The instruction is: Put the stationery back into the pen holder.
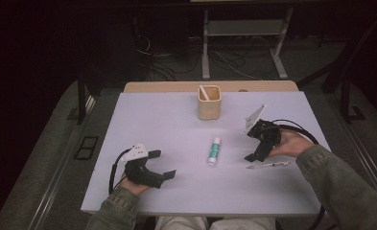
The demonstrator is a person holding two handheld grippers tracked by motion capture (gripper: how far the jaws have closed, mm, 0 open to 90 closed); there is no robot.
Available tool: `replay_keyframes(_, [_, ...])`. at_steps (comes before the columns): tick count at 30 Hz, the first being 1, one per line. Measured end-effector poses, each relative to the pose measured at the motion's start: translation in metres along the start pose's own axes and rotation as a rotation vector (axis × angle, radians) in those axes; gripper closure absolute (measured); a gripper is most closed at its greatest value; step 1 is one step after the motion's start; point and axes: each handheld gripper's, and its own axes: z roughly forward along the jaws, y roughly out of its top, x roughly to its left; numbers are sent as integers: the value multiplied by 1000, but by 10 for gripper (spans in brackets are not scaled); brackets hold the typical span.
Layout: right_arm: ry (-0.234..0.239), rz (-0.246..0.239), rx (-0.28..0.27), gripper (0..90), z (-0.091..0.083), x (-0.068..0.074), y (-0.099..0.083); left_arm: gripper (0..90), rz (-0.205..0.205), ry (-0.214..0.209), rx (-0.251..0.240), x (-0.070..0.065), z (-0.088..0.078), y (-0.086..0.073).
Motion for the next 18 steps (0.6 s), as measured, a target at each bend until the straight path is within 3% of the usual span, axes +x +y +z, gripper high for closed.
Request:
replay_keyframes(7, [16,-30,-4,22,3,6,-13,0,2,2,3,0,0,0])
replay_keyframes(18, [43,-93,-13,172,4,13,-30,0,1,2,11,1,1,0])
